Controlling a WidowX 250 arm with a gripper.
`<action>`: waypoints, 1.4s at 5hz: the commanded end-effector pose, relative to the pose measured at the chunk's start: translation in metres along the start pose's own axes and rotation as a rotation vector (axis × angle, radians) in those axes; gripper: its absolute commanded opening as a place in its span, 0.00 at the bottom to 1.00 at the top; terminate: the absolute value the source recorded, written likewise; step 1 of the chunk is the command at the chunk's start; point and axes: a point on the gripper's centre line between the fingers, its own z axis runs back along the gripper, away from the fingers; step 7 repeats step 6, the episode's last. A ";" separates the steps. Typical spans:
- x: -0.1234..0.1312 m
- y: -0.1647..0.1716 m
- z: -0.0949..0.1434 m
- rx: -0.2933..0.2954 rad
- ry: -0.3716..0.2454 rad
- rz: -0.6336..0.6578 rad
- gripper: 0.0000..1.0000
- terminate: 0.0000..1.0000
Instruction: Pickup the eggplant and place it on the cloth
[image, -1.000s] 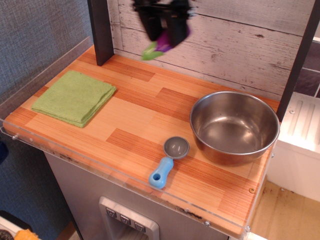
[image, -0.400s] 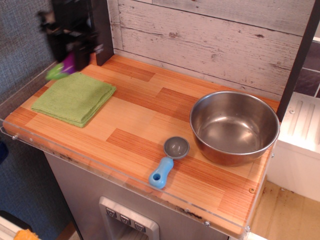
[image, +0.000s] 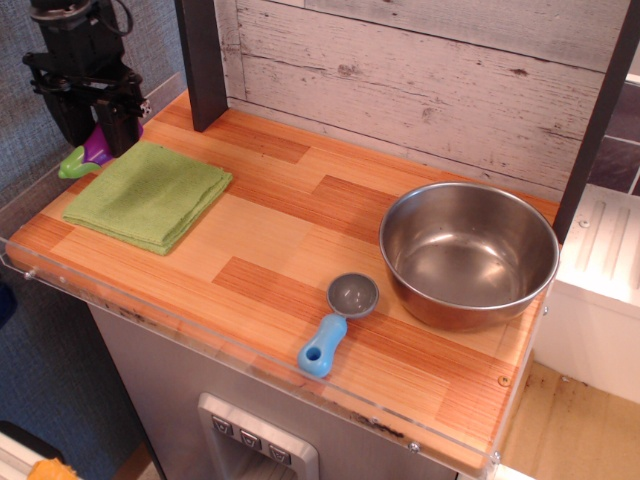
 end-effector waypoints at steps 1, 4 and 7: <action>-0.002 -0.017 0.023 -0.027 -0.044 -0.047 1.00 0.00; -0.005 -0.052 0.056 -0.004 -0.110 -0.111 1.00 0.00; -0.005 -0.052 0.056 -0.004 -0.110 -0.111 1.00 1.00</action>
